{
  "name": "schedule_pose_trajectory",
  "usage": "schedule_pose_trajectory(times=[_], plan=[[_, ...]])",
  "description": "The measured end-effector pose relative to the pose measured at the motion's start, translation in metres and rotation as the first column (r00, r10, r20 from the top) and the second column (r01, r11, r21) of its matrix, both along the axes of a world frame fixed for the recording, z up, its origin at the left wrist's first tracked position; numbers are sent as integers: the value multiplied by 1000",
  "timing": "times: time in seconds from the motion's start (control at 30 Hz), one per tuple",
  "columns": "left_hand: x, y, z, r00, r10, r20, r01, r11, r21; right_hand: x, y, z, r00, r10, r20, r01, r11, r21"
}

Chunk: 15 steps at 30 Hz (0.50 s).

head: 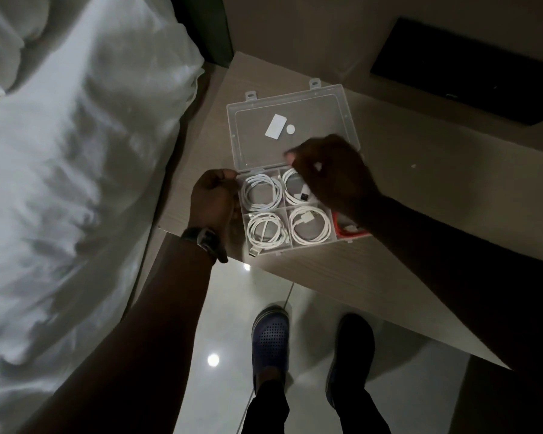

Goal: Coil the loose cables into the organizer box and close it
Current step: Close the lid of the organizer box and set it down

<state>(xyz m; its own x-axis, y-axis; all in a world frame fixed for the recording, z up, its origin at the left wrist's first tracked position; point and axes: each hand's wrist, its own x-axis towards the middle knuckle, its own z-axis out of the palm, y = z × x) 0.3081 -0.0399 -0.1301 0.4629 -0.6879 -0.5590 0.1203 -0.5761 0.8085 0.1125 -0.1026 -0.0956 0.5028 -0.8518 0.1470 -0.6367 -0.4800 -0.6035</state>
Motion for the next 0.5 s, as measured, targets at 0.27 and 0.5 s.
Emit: schedule_pose_trajectory(times=[0.27, 0.5], plan=[[12, -32, -3, 988, -141, -61, 143, 989, 25, -45, -66, -12, 748, -663, -2, 462, 519, 719], [14, -6, -2, 973, -1, -229, -30, 991, -131, -66, -29, 14, 469, -812, 347, 258, 502, 825]])
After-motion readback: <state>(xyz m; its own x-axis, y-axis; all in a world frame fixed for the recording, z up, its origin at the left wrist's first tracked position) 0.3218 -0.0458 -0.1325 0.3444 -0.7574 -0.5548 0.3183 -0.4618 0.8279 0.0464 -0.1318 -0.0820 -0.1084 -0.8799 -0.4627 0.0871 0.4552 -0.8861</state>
